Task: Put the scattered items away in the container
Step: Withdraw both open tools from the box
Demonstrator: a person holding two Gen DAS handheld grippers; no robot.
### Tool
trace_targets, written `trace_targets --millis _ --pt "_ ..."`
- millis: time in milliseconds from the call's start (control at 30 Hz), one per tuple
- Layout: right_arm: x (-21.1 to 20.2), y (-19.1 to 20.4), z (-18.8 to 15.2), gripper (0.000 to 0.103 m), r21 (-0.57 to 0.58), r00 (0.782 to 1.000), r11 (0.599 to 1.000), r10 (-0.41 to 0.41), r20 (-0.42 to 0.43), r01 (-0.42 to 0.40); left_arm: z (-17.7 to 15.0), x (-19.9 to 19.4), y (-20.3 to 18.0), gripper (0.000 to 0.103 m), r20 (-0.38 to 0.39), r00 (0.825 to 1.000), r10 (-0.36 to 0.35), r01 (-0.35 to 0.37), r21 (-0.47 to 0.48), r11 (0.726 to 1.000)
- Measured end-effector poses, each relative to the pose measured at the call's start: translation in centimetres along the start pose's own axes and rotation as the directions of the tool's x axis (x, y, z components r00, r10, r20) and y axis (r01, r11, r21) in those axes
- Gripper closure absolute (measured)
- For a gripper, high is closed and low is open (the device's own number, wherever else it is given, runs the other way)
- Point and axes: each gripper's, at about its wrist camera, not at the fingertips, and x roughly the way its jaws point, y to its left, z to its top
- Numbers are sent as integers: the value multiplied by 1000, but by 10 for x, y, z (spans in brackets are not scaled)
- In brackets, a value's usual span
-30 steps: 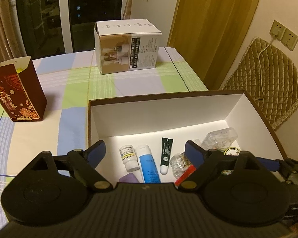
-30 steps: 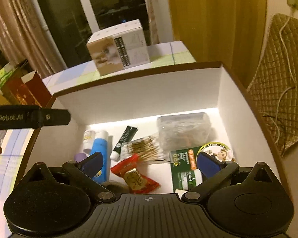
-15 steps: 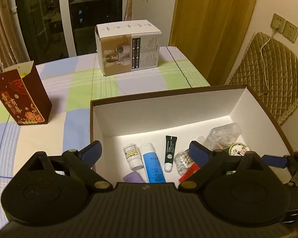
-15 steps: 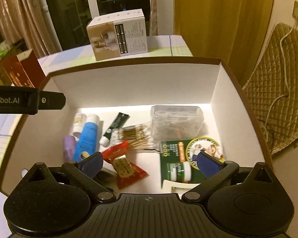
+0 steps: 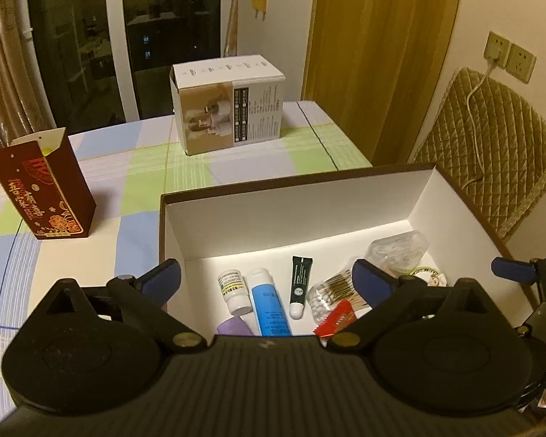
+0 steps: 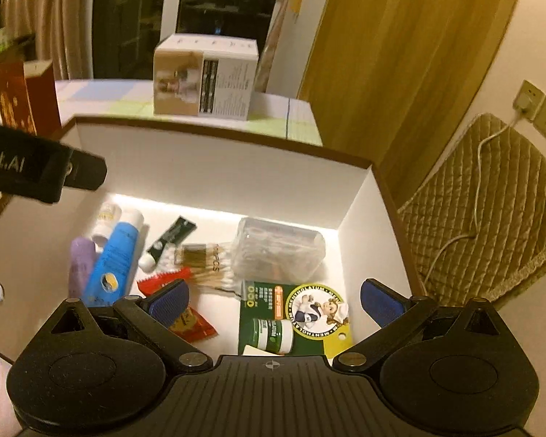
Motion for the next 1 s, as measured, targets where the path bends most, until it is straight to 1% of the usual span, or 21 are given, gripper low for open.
trace_targets --millis 67,200,300,367,467,533,633,733,833,1000 --pt "-7 -4 3 0 41 1000 999 14 9 -14 -2 -7 0 3 13 1000 5 -5 -6 1000" --pt "-27 -13 8 0 138 996 987 77 52 -83 -6 -20 -4 1 36 999 26 -26 -7 1000" --pt "-42 -15 12 0 175 990 977 110 84 -124 -10 -29 -8 1 45 998 39 -39 -5 999" --pt "-50 -15 10 0 184 988 973 121 97 -137 -12 -34 -9 1 38 999 35 -34 -19 999" --pt "-60 -16 5 0 195 984 968 141 105 -160 -14 -42 -8 1 30 1000 7 -5 -44 999" --pt "-66 -17 0 0 203 981 963 159 114 -180 -16 -48 -11 2 30 1000 4 -3 -30 1000" --pt "-76 -16 -6 0 202 976 958 180 124 -202 -19 -57 -19 1 34 999 33 -34 32 999" --pt "-87 -17 -11 0 194 973 960 175 150 -203 -25 -67 -25 1 44 996 75 -78 85 993" --pt "-94 -19 -18 0 196 971 958 179 155 -208 -32 -78 -24 1 43 996 79 -81 67 994" --pt "-104 -23 -30 0 216 974 954 184 131 -209 -42 -94 -23 1 53 994 91 -93 39 995"
